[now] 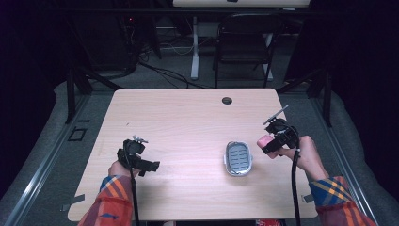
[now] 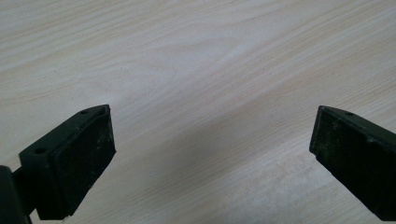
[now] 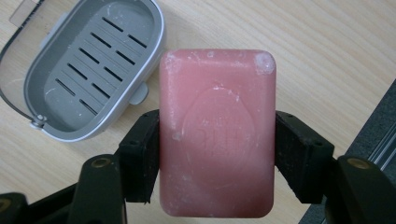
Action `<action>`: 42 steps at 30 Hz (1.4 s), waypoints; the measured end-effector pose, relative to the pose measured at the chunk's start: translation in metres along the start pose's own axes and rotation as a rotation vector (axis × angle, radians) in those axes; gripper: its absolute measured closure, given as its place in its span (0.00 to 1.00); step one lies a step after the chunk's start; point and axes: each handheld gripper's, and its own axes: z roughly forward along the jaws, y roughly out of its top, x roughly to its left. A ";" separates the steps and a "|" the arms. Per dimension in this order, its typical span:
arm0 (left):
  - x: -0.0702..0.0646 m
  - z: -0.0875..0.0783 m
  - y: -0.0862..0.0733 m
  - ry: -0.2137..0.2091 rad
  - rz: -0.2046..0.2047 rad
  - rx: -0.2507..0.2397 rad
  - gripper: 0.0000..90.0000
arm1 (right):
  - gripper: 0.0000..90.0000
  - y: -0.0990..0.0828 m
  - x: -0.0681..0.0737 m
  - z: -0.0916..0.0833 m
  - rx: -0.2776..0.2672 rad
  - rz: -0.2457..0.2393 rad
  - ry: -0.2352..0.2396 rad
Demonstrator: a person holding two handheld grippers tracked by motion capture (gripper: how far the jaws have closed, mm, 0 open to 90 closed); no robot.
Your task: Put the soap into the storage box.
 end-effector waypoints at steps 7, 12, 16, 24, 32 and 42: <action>-0.001 0.000 0.000 -0.002 0.004 -0.002 0.00 | 0.42 0.006 0.002 -0.002 0.013 -0.014 0.007; 0.000 0.000 0.000 -0.004 0.007 0.000 0.00 | 0.42 0.010 0.004 -0.005 -0.003 -0.017 0.004; -0.001 0.001 0.000 -0.003 0.007 -0.002 0.00 | 0.42 0.013 0.007 -0.007 0.011 -0.034 0.012; -0.001 0.001 0.000 -0.004 0.007 -0.006 0.00 | 0.42 0.019 0.016 -0.006 0.009 -0.062 0.024; -0.001 0.001 0.000 -0.005 0.009 -0.006 0.00 | 0.42 0.023 0.023 -0.002 0.009 -0.063 0.046; -0.001 0.000 0.001 -0.001 0.019 -0.009 0.00 | 0.42 0.031 0.034 0.006 0.039 -0.088 0.051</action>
